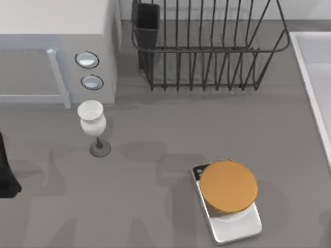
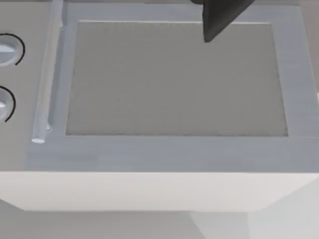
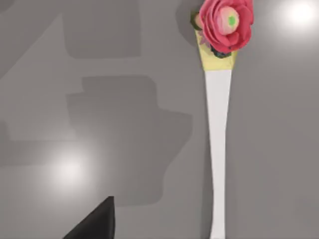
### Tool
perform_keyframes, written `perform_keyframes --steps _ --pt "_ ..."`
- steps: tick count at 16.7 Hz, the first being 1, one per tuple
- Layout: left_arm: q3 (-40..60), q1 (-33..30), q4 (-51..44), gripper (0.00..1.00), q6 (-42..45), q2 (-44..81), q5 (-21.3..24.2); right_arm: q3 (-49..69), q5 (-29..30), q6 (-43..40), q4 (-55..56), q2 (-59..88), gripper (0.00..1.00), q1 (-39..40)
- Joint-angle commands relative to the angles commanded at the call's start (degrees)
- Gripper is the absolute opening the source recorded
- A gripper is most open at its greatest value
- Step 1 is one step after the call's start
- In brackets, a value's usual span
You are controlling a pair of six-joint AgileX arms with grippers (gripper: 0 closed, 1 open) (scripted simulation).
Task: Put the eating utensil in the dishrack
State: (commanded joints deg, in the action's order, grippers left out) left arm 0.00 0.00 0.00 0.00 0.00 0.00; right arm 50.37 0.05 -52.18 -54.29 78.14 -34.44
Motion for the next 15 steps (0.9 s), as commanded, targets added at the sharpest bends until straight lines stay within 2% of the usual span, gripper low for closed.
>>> perform_keyframes --steps 4,10,15 --pt "0.00 0.00 0.00 1.00 0.00 0.00 0.00 5.10 -0.29 -5.06 -5.14 7.37 1.00 -3.35" --pt "0.00 0.00 0.00 1.00 0.00 0.00 0.00 5.08 -0.29 -5.24 -5.11 7.63 1.00 -3.28" --pt "0.00 0.00 0.00 1.00 0.00 0.00 0.00 0.02 -0.32 -4.99 4.35 12.12 1.00 -3.29"
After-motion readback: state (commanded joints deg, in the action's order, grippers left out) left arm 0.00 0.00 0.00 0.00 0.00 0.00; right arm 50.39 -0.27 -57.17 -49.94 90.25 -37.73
